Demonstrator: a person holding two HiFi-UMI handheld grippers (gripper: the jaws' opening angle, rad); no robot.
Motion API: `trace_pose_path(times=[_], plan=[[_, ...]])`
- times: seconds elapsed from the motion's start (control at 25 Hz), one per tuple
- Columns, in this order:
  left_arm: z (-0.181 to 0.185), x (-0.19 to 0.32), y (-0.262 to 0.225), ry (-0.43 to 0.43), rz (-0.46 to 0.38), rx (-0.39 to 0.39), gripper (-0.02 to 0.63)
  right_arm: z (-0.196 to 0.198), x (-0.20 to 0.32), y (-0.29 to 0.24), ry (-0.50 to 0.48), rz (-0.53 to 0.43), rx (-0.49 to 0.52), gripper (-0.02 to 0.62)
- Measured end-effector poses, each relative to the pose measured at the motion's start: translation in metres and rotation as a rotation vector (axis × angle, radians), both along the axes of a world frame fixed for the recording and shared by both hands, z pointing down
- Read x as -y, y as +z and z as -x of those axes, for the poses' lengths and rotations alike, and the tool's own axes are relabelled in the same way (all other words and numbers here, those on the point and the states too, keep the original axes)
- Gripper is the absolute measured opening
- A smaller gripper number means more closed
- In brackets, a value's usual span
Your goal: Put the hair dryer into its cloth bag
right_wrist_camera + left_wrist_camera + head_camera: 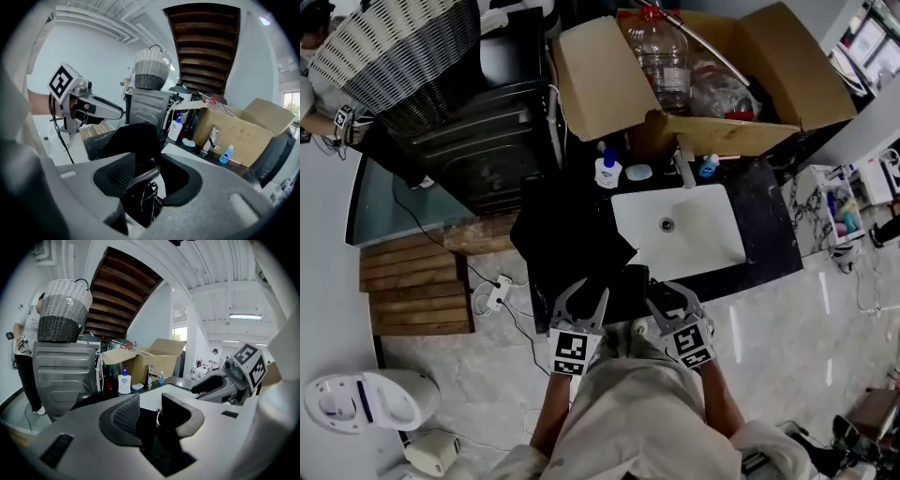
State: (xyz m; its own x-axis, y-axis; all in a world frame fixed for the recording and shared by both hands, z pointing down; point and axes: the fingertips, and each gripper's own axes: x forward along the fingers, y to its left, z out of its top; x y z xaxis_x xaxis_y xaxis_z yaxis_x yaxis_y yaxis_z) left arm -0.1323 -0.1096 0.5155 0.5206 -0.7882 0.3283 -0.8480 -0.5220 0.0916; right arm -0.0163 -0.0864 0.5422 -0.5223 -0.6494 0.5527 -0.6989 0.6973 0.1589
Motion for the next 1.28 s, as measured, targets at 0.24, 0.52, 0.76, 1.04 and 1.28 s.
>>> trace_pose_path(times=[0.24, 0.52, 0.76, 1.04, 1.28], plan=[[-0.017, -0.009, 0.008, 0.009, 0.031, 0.001, 0.152, -0.019, -0.003, 0.015, -0.046, 0.026, -0.049, 0.169], [-0.034, -0.014, 0.02, 0.001, 0.074, 0.008, 0.156, -0.022, -0.01, 0.04, -0.174, 0.066, -0.096, 0.169], [-0.051, -0.012, 0.029, 0.004, 0.103, 0.037, 0.156, -0.032, -0.019, 0.058, -0.251, 0.112, -0.122, 0.169], [-0.064, -0.01, 0.033, -0.004, 0.117, 0.066, 0.156, -0.043, -0.021, 0.074, -0.309, 0.164, -0.133, 0.179], [-0.069, -0.007, 0.033, -0.034, 0.118, 0.078, 0.158, -0.044, -0.02, 0.09, -0.376, 0.212, -0.168, 0.207]])
